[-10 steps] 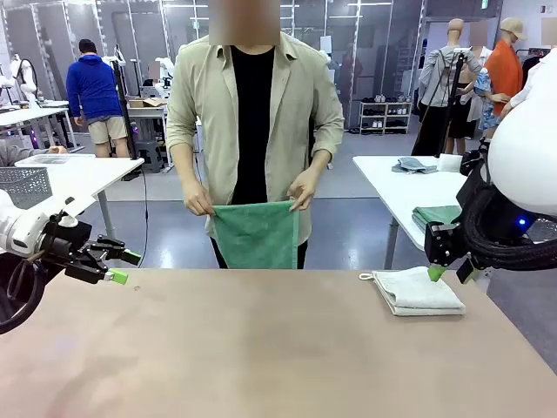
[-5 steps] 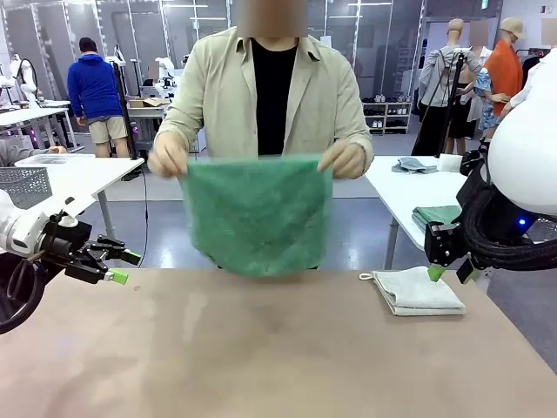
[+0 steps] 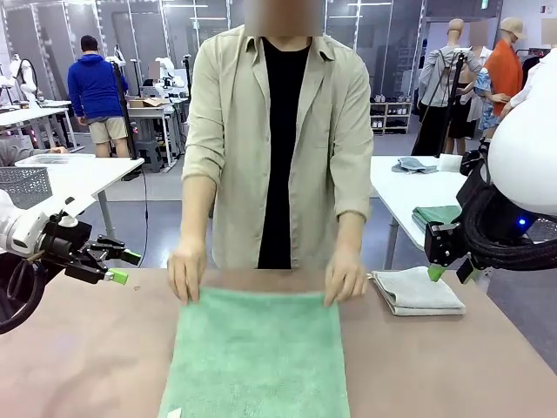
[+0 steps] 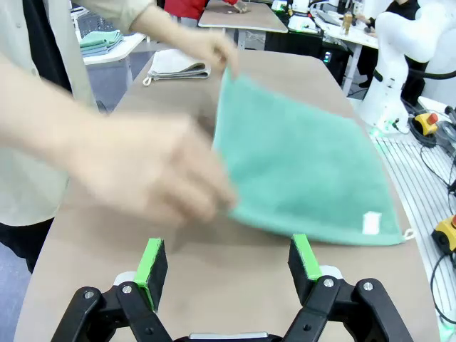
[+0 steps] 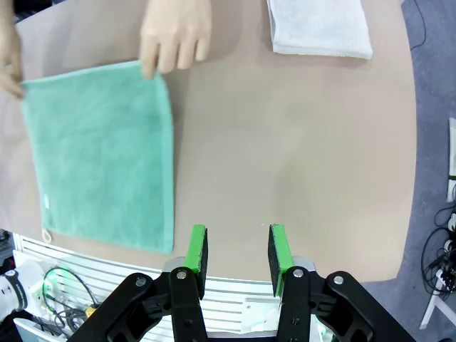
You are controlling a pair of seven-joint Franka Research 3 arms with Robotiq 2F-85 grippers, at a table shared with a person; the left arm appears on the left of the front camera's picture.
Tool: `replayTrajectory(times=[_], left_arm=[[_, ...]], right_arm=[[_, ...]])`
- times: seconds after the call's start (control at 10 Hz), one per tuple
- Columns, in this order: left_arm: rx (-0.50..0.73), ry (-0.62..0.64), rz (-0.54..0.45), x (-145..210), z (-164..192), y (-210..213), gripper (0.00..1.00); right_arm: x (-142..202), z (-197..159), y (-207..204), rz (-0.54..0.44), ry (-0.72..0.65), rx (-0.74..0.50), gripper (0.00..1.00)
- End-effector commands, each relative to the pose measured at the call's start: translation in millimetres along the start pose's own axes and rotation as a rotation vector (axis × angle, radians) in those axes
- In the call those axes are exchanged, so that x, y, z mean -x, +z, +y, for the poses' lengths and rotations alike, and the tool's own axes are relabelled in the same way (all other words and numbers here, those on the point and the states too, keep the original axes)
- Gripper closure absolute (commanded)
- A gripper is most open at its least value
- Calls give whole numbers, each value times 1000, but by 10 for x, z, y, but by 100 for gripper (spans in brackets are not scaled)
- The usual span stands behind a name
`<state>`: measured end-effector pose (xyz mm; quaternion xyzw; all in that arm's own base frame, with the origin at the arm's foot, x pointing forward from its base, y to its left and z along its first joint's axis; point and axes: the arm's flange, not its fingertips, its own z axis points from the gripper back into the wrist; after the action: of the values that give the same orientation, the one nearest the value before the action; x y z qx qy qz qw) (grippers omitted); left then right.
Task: Fold the towels and place them in the basket.
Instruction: When a person lays out a Towel with hook on the table, fold it in half twice.
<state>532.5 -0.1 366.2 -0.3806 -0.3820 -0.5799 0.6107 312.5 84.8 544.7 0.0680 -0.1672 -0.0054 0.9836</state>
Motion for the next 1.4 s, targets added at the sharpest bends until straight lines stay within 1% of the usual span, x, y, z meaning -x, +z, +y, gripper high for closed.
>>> replayTrajectory(times=[0.0, 1.2, 1.3], left_arm=[[-2, -3, -2, -16, -21, 10, 13], [0, 0, 0, 0, 0, 0, 13], [-16, 12, 54, -139, -51, -13, 13]], right_arm=[[-34, -32, -13, -8, 12, -6, 55], [0, 0, 0, 0, 0, 0, 55], [-35, 69, 27, 3, 165, 5, 55]])
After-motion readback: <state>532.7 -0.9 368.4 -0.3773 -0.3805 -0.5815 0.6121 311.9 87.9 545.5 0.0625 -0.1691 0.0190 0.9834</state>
